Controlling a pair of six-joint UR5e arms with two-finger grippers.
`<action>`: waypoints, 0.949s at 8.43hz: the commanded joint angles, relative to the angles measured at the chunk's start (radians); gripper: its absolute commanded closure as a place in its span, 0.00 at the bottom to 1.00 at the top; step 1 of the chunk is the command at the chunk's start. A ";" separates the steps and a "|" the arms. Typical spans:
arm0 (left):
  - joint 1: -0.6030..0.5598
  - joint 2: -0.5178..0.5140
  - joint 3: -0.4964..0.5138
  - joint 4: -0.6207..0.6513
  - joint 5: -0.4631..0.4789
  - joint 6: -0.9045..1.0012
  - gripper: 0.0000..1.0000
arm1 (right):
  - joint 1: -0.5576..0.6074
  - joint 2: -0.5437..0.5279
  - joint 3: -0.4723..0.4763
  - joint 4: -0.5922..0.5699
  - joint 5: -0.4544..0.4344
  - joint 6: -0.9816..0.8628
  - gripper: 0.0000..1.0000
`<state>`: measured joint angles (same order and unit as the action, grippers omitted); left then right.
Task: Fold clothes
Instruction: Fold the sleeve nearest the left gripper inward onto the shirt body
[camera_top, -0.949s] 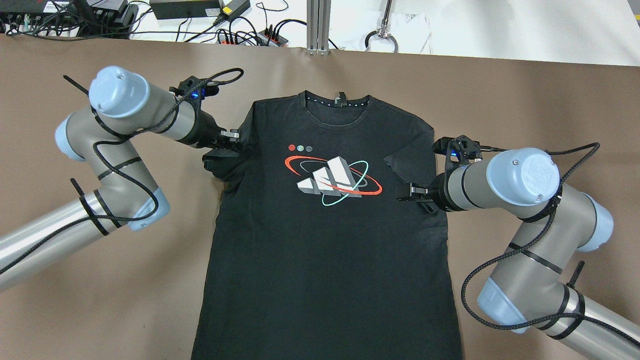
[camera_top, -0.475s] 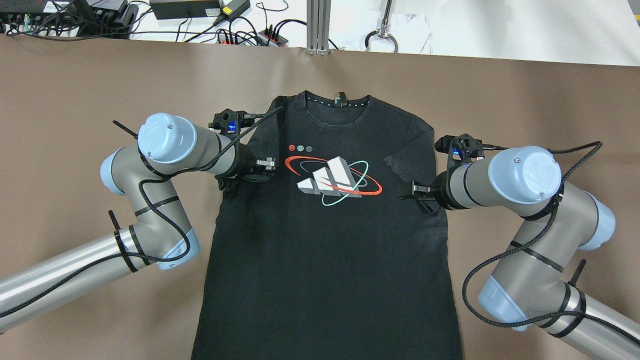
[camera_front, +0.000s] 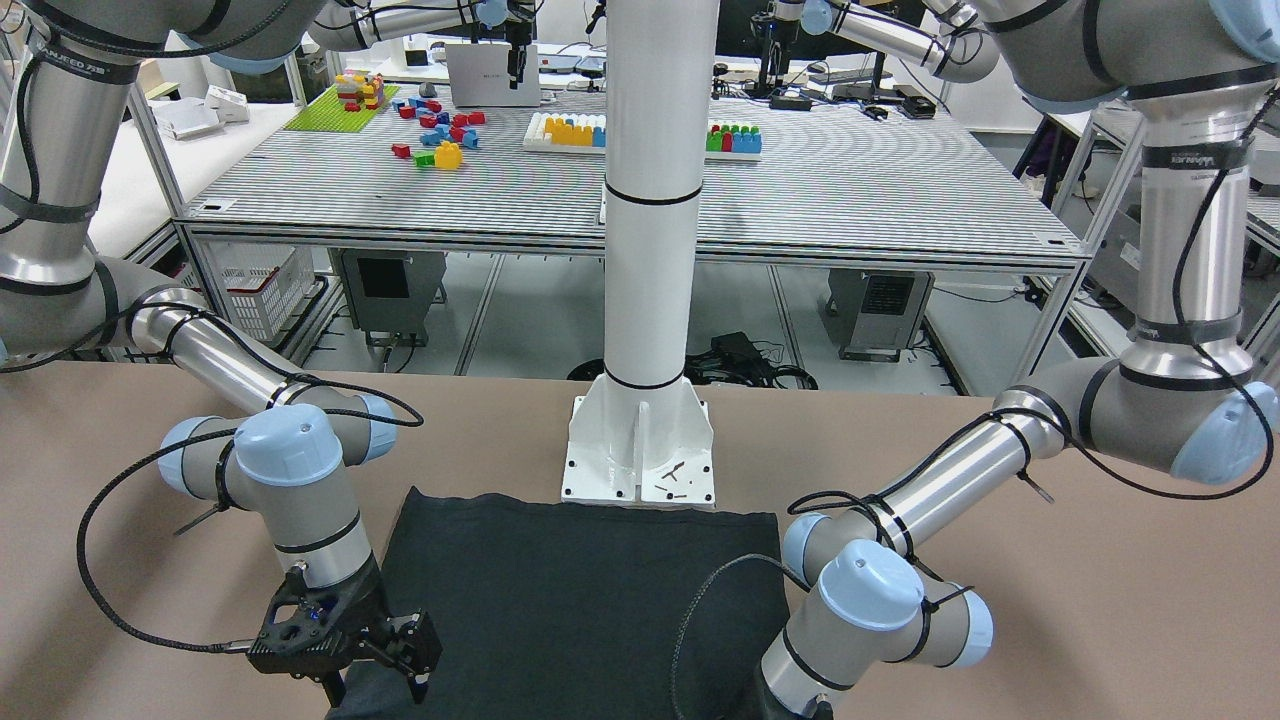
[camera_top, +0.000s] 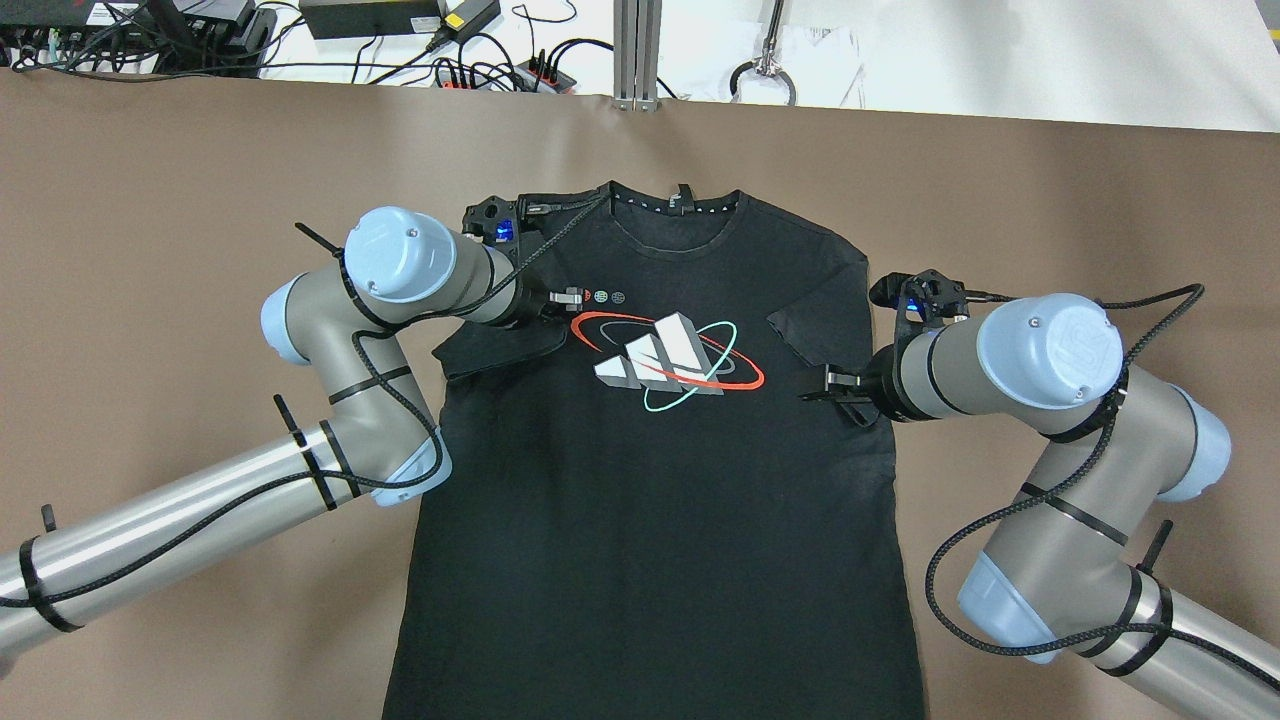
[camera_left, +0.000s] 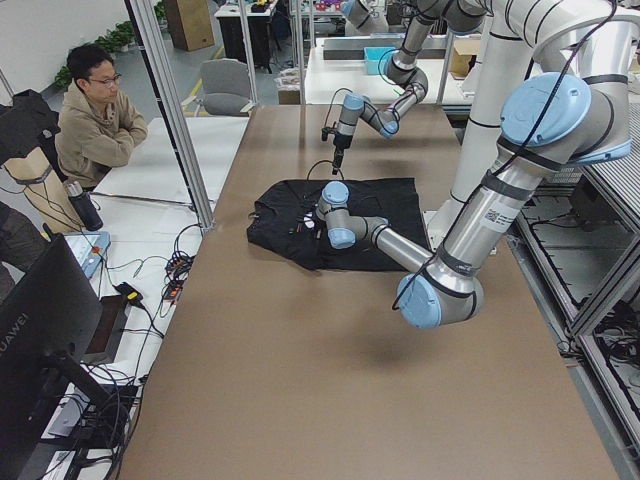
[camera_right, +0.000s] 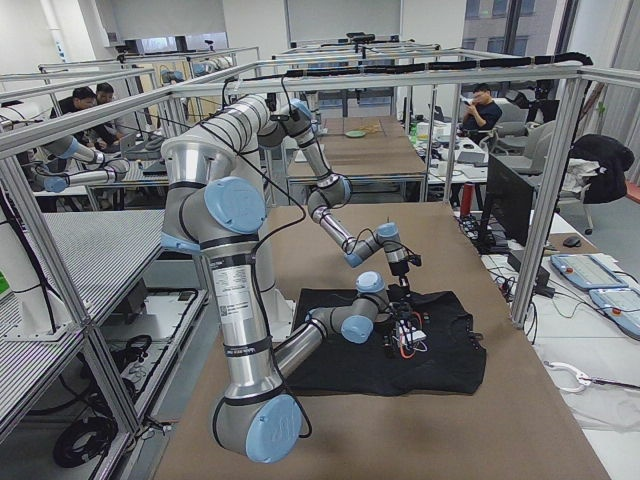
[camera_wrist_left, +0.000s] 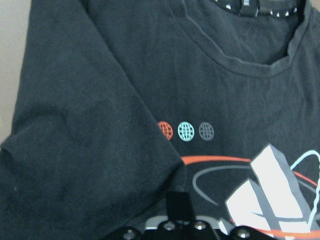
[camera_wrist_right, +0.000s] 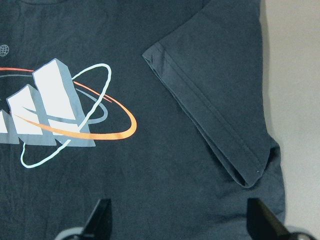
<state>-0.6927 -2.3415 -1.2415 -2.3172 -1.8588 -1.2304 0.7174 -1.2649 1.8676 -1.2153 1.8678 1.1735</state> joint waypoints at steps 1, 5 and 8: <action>-0.045 -0.099 0.129 -0.001 0.017 0.000 1.00 | -0.003 -0.001 -0.005 -0.001 0.001 0.000 0.05; -0.050 -0.140 0.188 -0.001 0.029 -0.024 1.00 | -0.009 -0.013 -0.005 0.005 -0.002 0.000 0.05; -0.021 -0.139 0.179 -0.010 0.039 -0.082 1.00 | -0.010 -0.025 -0.001 0.010 0.001 0.000 0.05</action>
<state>-0.7374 -2.4783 -1.0594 -2.3220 -1.8246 -1.2673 0.7081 -1.2828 1.8625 -1.2089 1.8669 1.1735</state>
